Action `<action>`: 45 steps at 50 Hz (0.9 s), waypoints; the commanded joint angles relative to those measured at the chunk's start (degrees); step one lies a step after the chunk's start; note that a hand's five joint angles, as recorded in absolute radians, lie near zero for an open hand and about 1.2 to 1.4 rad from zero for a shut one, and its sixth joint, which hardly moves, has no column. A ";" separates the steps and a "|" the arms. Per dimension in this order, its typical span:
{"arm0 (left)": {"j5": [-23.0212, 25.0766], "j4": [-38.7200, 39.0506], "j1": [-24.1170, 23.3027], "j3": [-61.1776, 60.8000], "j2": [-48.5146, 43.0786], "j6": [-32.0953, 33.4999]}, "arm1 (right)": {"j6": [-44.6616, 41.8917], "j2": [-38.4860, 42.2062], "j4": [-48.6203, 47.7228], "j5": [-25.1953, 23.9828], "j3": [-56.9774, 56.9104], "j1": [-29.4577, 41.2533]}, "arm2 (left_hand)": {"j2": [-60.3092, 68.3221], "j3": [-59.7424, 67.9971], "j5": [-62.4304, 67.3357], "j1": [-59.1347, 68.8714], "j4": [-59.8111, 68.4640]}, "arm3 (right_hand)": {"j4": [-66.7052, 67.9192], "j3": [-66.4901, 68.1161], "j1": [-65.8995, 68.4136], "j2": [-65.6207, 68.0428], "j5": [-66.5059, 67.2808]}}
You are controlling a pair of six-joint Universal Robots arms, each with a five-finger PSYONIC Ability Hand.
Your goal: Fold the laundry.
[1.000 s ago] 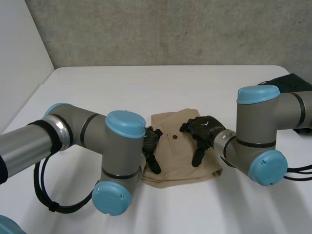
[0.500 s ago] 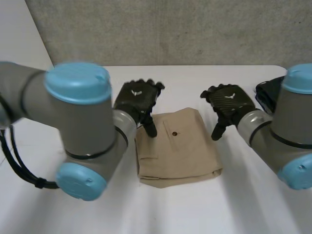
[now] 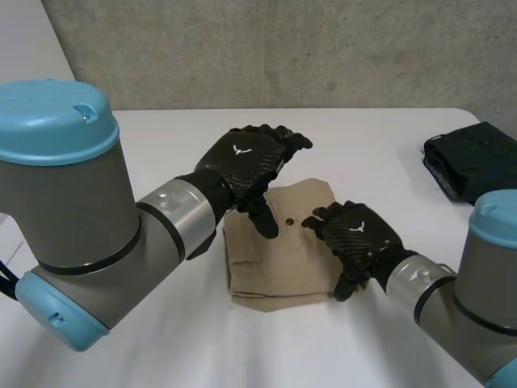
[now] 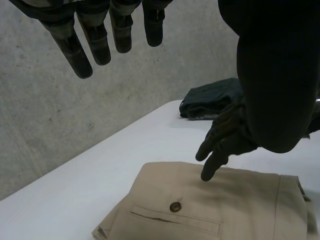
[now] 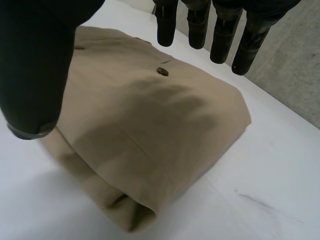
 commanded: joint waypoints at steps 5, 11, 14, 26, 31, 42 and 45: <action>-0.26 0.68 0.22 -0.92 0.33 -0.09 | -0.20 7.84 -5.40 0.58 -2.05 3.86 | -1.14 -1.93 -2.32 0.24 -1.39 | -3.34 -1.52 0.04 -2.51 -3.21; -0.26 0.77 0.40 -1.09 0.33 -0.09 | -1.69 9.95 -6.37 0.50 -3.19 4.12 | -1.14 -1.93 -2.32 0.24 -1.39 | 0.44 2.26 3.82 1.27 0.57; -0.26 0.77 0.40 -1.18 0.42 -0.35 | -2.48 11.10 -7.33 0.93 -4.16 4.38 | -1.14 -1.93 -2.32 0.24 -1.39 | 6.65 8.47 10.03 7.48 6.78; -0.17 0.77 0.75 -1.18 0.50 -1.14 | -3.45 14.35 -8.48 4.19 -7.94 4.38 | -1.14 -1.93 -2.32 0.24 -1.39 | 31.21 33.03 34.60 32.04 31.34; -0.17 0.77 0.84 -1.44 0.59 -1.14 | -4.68 15.23 -8.39 4.27 -8.73 4.38 | -1.14 -1.93 -2.32 0.24 -1.39 | 30.07 31.89 33.45 30.89 30.19; -0.17 0.86 1.02 -1.97 1.03 -1.14 | -4.33 11.19 -1.19 3.92 -8.38 4.65 | -1.14 -1.93 -2.32 0.24 -1.39 | -3.34 -1.52 0.04 -2.51 -3.21; -0.26 0.86 1.02 -1.97 1.03 -1.14 | -4.24 9.96 1.98 3.66 -8.29 4.73 | -1.14 -1.93 -2.32 0.24 -1.39 | -3.34 -1.52 0.04 -2.51 -3.21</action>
